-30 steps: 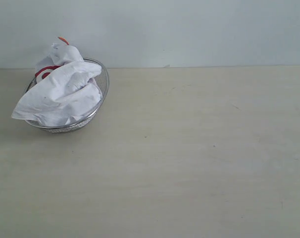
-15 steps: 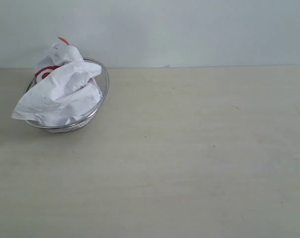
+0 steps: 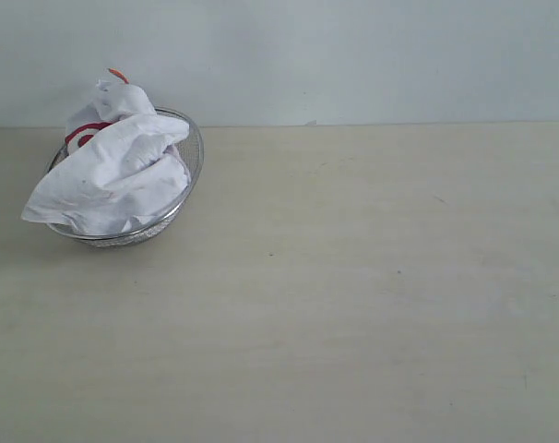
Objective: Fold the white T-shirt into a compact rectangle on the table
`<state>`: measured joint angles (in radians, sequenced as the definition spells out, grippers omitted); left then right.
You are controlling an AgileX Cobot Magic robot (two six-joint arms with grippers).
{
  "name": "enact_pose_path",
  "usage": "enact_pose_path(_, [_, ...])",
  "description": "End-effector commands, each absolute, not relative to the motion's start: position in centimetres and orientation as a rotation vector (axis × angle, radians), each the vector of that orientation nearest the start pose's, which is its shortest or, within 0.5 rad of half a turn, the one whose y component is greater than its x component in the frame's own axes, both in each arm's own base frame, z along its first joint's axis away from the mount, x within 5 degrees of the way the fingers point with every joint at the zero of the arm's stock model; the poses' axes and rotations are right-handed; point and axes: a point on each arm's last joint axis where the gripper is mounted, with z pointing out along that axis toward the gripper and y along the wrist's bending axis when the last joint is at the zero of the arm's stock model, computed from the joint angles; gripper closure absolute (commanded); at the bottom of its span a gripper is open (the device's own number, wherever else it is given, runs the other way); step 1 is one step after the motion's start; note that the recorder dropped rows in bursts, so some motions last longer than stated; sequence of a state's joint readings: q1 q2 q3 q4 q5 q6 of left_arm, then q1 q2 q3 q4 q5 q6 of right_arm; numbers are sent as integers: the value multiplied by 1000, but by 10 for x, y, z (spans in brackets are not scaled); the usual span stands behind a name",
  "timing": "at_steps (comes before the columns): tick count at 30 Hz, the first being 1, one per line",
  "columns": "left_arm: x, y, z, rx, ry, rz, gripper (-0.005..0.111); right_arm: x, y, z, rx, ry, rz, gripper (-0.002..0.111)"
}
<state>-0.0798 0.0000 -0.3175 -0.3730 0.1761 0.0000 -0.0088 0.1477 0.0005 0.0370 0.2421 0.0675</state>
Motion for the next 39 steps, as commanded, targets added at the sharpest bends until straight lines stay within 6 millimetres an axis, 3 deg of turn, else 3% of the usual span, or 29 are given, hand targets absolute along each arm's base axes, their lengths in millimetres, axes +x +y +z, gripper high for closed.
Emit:
enact_pose_path(1, [26, -9, 306, -225, 1296, -575, 102, 65, 1, 184, 91, 1849, 78, 108])
enact_pose_path(7, [26, -11, 304, -229, 1323, -602, 102, 64, 7, 186, 14, 1831, 154, 108])
enact_pose_path(20, [26, -12, 303, -230, 1339, -615, 102, 65, 7, 188, -3, 1807, 143, 108])
enact_pose_path(22, [26, -13, 302, -229, 1351, -622, 102, 66, 7, 198, 61, 1692, 205, 108])
enact_pose_path(24, [26, -14, 301, -258, 1358, -682, 102, 67, 5, 215, 254, 1497, 402, 108])
enact_pose_path(27, [29, -17, 306, -260, 1400, -712, 102, 65, 2, 234, 328, 1294, 501, 108])
enact_pose_path(31, [52, -20, 330, -163, 1508, -594, 102, 68, 8, 272, 174, 1413, 407, 108])
enact_pose_path(34, [78, -22, 355, -183, 1554, -586, 102, 79, 12, 302, 104, 1475, 369, 108])
enact_pose_path(38, [121, -27, 385, -209, 1622, -605, 102, 105, 23, 340, 40, 1658, 371, 108])
enact_pose_path(39, [140, -30, 401, -171, 1657, -590, 102, 122, 32, 356, -2, 1739, 369, 108])
